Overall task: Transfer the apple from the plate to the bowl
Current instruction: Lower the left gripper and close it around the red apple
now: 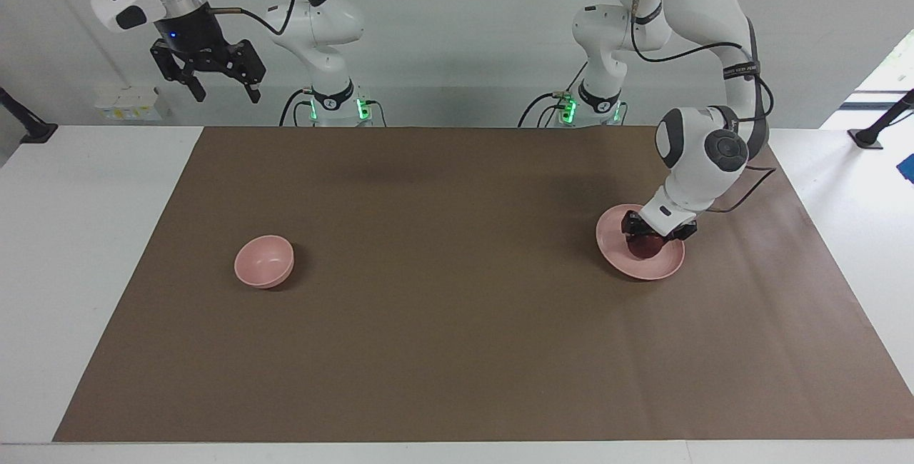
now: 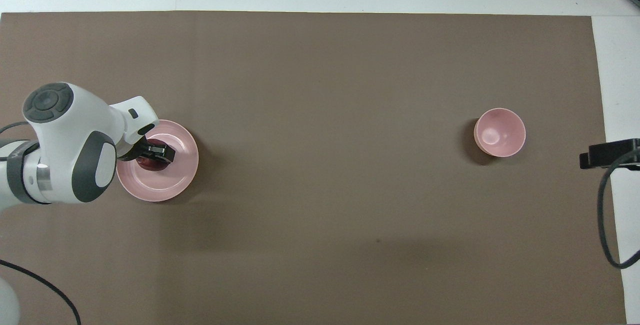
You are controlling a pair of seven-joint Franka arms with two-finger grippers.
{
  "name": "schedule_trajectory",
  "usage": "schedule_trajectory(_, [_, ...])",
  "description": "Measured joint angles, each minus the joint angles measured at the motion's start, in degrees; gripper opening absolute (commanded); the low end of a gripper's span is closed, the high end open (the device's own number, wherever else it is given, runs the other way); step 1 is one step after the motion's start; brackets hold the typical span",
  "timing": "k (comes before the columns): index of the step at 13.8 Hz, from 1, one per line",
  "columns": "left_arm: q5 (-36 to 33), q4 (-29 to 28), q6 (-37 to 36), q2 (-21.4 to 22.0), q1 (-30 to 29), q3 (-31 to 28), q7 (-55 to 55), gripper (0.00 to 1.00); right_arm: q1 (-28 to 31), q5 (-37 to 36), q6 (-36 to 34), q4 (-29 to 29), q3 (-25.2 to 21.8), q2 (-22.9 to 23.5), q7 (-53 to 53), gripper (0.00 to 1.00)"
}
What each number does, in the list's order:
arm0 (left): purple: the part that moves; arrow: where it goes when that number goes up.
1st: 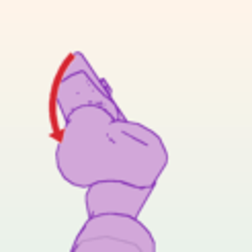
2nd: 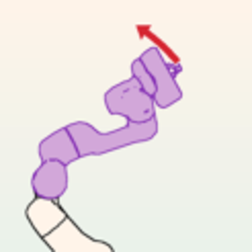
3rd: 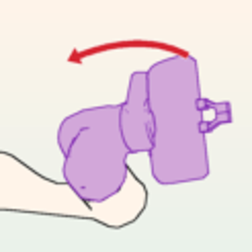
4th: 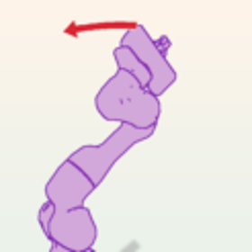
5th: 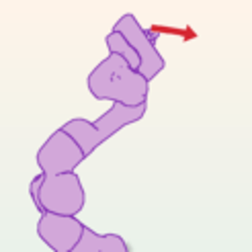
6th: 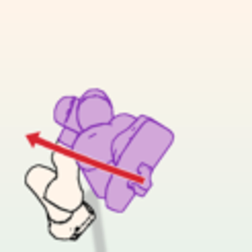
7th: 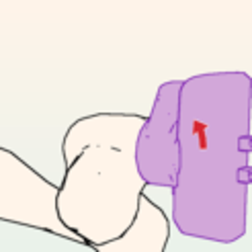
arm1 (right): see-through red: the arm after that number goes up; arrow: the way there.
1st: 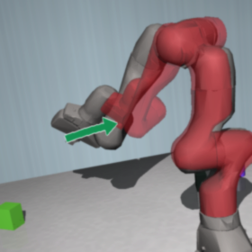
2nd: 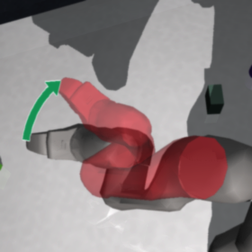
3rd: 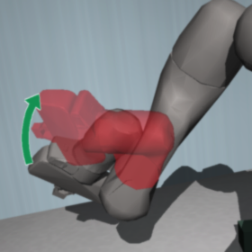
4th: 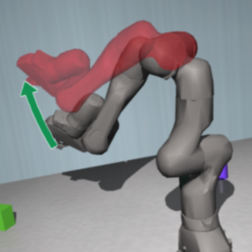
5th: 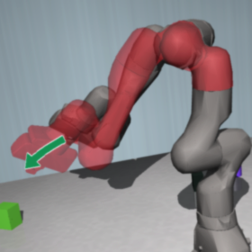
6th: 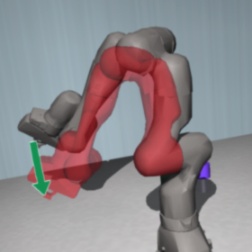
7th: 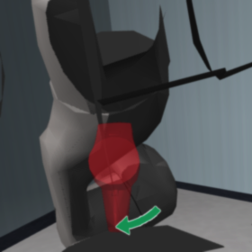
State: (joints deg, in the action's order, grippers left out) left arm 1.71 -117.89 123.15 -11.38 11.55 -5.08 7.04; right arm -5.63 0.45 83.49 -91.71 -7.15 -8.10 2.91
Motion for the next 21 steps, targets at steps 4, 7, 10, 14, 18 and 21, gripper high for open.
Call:
schedule_trajectory(4, [0.0,7.5,-12.0,-0.8,0.2,0.0,-0.2,0.01,0.0,0.0,0.0,0.0,0.0,0.0,0.0,1.00])
schedule_trajectory(7, [0.0,14.3,-19.7,-1.2,0.2,0.0,-1.1,0.00,0.0,0.0,0.0,0.0,0.0,0.0,0.0,1.00])
schedule_trajectory(10, [0.1,19.7,-25.8,-1.3,0.2,0.1,-1.3,0.00,0.0,0.0,0.0,0.0,0.0,0.0,0.0,1.00])
schedule_trajectory(14, [0.2,28.8,-37.6,-1.1,0.2,0.5,-2.2,0.00,0.0,0.0,0.0,0.0,0.0,0.0,0.0,1.00])
schedule_trajectory(18, [1.3,34.7,-46.3,-0.9,0.7,2.1,-2.3,0.00,0.0,0.0,0.0,0.0,0.0,0.0,0.0,1.00])
schedule_trajectory(21, [4.2,34.9,-47.6,-0.9,1.3,3.9,-8.3,0.00,0.0,0.0,0.0,0.0,0.0,0.0,0.0,1.00])
